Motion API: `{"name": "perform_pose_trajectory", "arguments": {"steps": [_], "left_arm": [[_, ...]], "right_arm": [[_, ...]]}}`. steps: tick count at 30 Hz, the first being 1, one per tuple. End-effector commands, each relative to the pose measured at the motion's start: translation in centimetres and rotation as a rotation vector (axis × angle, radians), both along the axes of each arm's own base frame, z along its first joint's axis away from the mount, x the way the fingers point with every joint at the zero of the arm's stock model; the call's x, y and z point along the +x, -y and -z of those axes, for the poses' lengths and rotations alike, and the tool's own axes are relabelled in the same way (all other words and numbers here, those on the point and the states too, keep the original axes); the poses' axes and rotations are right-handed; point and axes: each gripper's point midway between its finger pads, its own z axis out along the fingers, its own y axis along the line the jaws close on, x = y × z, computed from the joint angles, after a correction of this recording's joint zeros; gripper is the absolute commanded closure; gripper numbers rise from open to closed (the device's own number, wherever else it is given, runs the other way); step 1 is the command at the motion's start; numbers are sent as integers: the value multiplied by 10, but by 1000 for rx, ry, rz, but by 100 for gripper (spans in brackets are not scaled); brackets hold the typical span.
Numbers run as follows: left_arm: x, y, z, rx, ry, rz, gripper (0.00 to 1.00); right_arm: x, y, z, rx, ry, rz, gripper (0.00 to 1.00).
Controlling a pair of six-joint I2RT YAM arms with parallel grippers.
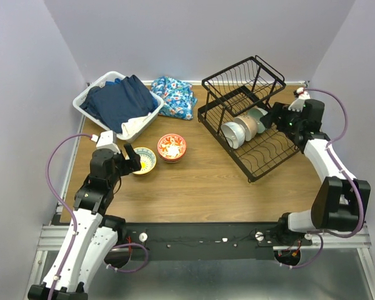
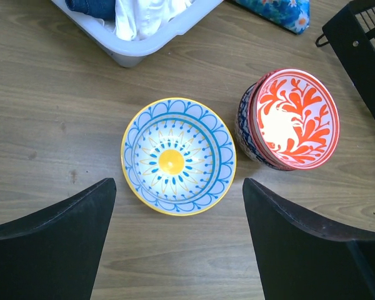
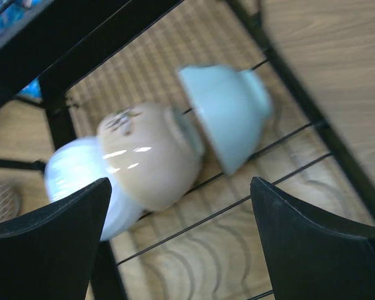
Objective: Unload the bowls from the dish rack
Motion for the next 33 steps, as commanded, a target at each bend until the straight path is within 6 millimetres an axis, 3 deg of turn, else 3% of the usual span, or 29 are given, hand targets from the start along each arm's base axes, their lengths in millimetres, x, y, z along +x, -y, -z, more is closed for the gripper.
{"name": "perform_pose_trajectory", "arguments": {"steps": [1, 7, 21, 33], "left_arm": [[3, 6, -9, 15, 45, 50, 9], [5, 7, -9, 23, 55, 61, 9], [6, 5, -11, 30, 79, 59, 9], [5, 2, -14, 36, 103, 46, 8]], "right_arm": [[21, 27, -6, -32, 185, -39, 0], [31, 27, 15, -3, 185, -148, 0], [50, 27, 42, 48, 151, -330, 0], [72, 34, 49, 76, 147, -394, 0]]}}
